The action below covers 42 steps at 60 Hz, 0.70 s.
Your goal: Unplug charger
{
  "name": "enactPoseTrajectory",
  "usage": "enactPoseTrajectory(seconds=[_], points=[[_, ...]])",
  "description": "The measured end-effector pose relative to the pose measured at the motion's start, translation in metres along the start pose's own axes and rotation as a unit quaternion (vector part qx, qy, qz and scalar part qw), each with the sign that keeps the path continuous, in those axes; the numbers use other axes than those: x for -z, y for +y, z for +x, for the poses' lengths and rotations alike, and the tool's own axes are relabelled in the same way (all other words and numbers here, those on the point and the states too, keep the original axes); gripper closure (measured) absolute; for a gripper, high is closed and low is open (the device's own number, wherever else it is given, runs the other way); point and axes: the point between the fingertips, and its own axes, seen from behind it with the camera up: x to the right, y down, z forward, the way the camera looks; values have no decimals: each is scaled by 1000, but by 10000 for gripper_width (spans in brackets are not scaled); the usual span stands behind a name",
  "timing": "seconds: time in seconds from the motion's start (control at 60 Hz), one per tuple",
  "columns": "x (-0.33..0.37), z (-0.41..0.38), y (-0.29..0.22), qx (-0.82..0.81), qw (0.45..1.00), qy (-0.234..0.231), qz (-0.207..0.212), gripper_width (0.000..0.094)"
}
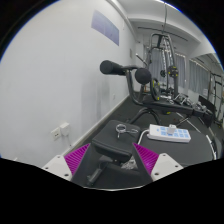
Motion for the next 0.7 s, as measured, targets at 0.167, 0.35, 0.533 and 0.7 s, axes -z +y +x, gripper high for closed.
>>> enactPoseTrajectory(seconds=[0.167,0.35,0.533,0.7], points=[[-13,73,-3,-27,998,53,3,81],[-18,156,-1,-49,991,121,8,78],[-29,219,6,-69,985,159,13,73],[-64,250,5,-60,983,173,34,75]])
